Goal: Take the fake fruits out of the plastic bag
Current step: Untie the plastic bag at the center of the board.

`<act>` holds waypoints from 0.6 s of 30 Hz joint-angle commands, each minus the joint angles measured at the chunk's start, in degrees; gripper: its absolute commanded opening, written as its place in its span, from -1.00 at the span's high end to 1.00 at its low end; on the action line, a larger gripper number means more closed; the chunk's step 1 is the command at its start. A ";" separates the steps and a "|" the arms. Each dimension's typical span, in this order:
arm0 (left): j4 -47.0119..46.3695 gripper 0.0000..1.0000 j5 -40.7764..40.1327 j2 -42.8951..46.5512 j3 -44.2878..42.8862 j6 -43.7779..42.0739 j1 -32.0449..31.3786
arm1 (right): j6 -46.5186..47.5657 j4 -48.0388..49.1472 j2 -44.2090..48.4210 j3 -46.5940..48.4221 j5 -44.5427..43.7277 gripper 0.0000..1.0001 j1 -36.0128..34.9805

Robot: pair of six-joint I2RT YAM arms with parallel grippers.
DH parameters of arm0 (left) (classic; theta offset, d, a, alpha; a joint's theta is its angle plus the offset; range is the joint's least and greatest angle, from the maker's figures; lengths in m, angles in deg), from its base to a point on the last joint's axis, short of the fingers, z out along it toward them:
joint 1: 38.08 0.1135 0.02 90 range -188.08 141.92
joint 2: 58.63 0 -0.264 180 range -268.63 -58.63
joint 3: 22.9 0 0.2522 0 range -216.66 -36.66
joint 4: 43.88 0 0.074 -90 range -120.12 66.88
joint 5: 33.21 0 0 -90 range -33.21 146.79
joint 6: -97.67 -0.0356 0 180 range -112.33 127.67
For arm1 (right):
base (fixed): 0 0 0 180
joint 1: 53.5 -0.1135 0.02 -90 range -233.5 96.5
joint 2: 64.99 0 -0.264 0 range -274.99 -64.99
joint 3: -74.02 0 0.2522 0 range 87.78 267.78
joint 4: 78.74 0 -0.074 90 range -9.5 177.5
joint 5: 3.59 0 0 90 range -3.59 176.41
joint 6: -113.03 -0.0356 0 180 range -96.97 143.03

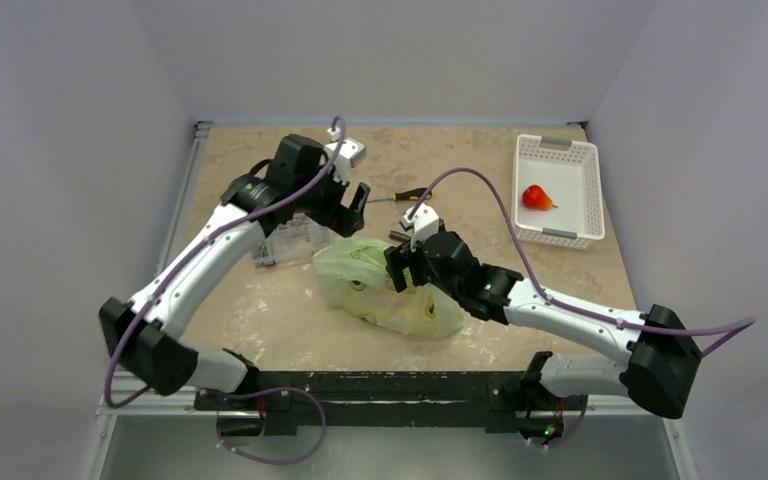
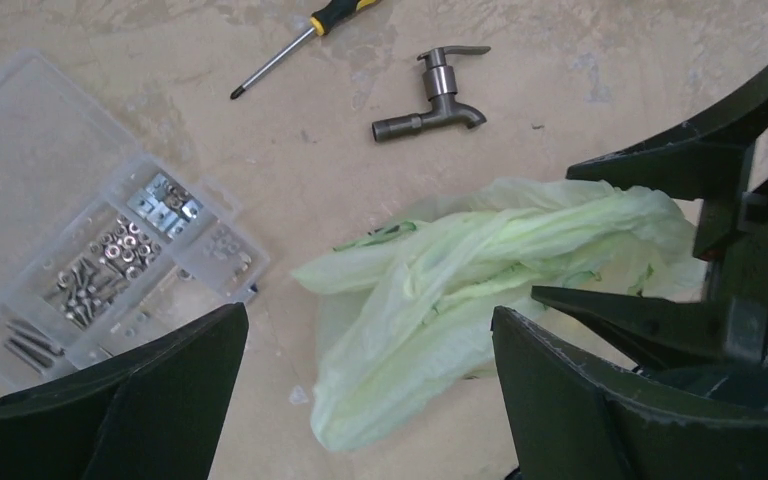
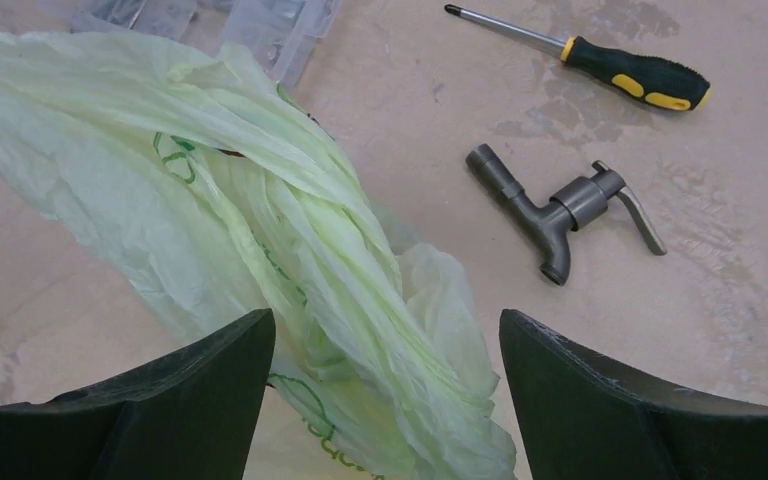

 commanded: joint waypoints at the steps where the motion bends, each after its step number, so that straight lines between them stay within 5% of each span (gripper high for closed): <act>1: 7.47 -0.71 11.46 -10.96 -4.95 -9.12 0.02 | 9.79 -7.40 -0.26 4.96 -2.09 -0.65 0.03; 3: 4.84 -0.63 16.51 -13.26 -3.69 -8.46 -0.37 | 12.33 -5.90 -0.40 4.92 -2.98 -0.62 0.03; 8: -1.85 -0.07 13.93 -11.47 0.28 -4.60 -1.01 | 13.18 -2.26 0.46 4.63 -1.14 -0.39 -0.52; 16: -6.99 0.64 11.41 -5.11 5.54 -0.05 -3.61 | 19.16 3.47 -4.04 6.67 -3.05 -0.42 -4.75; 18: -5.30 1.00 8.64 -4.98 5.29 0.71 -3.58 | 20.39 3.52 -6.32 8.05 -6.35 -0.28 -6.25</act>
